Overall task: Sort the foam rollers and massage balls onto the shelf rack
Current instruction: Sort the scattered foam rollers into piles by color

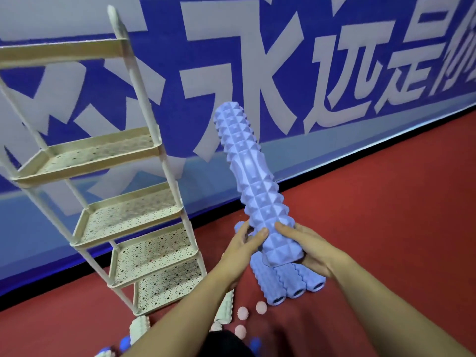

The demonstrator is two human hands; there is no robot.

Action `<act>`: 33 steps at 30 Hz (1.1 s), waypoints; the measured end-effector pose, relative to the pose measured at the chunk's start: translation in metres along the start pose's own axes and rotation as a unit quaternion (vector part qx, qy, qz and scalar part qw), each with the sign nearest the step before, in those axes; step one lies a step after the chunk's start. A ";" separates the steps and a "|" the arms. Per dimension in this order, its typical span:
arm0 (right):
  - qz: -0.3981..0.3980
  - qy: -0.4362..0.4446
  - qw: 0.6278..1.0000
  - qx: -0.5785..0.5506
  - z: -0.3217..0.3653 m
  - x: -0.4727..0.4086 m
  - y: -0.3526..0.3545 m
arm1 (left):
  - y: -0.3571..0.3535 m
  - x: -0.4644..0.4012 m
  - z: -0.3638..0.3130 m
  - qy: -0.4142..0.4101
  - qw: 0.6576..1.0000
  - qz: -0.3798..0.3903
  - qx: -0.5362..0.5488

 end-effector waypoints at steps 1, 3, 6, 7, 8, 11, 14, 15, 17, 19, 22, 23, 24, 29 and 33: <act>-0.002 -0.009 1.000 0.011 -0.005 -0.004 0.009 | 0.002 -0.009 0.015 0.014 1.000 -0.002 0.000; -0.046 -0.020 0.998 0.048 -0.016 -0.014 0.033 | 0.010 -0.030 0.049 0.045 0.999 -0.016 -0.018; -0.160 -0.021 0.979 0.125 -0.036 -0.029 0.077 | 0.040 -0.053 0.102 0.090 0.987 -0.117 -0.066; -0.183 -0.019 0.973 0.143 -0.045 -0.035 0.090 | 0.050 -0.058 0.118 0.099 0.979 -0.157 -0.086; -0.198 -0.014 0.966 0.163 -0.053 -0.042 0.103 | 0.056 -0.063 0.133 0.108 0.972 -0.181 -0.106; -0.228 -0.034 0.940 0.252 -0.083 -0.063 0.136 | 0.061 -0.072 0.174 0.145 0.963 -0.174 -0.146; -0.264 -0.129 0.906 0.304 -0.129 -0.090 0.171 | 0.066 -0.083 0.194 0.156 0.959 -0.147 -0.185; -0.270 -0.167 0.892 0.321 -0.152 -0.102 0.187 | 0.070 -0.085 0.195 0.154 0.958 -0.147 -0.192; -0.299 -0.212 0.856 0.365 -0.174 -0.120 0.200 | 0.082 -0.087 0.195 0.140 0.952 -0.161 -0.218; -0.294 -0.253 0.831 0.399 -0.187 -0.135 0.199 | 0.092 -0.088 0.196 0.129 0.946 -0.172 -0.243; -0.270 -0.275 0.828 0.408 -0.214 -0.165 0.202 | 0.101 -0.086 0.202 0.120 0.944 -0.173 -0.255; -0.263 -0.286 0.827 0.407 -0.228 -0.174 0.206 | 0.103 -0.086 0.204 0.122 0.943 -0.173 -0.255; -0.259 -0.292 0.826 0.407 -0.241 -0.182 0.210 | 0.105 -0.086 0.206 0.127 0.943 -0.170 -0.257; -0.280 -0.312 0.810 0.411 -0.280 -0.196 0.221 | 0.112 -0.085 0.216 0.148 0.937 -0.158 -0.274; -0.284 -0.314 0.812 0.401 -0.292 -0.197 0.226 | 0.114 -0.086 0.222 0.163 0.933 -0.155 -0.280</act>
Point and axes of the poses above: each hand's wrist, its own x-axis away from the middle knuckle, its own y-axis out of the back of the hand, z = x × y, the point moved 8 cm from there along -x, towards the middle knuckle, and after that the axes turned 9 degrees about z, right-handed, at the moved point
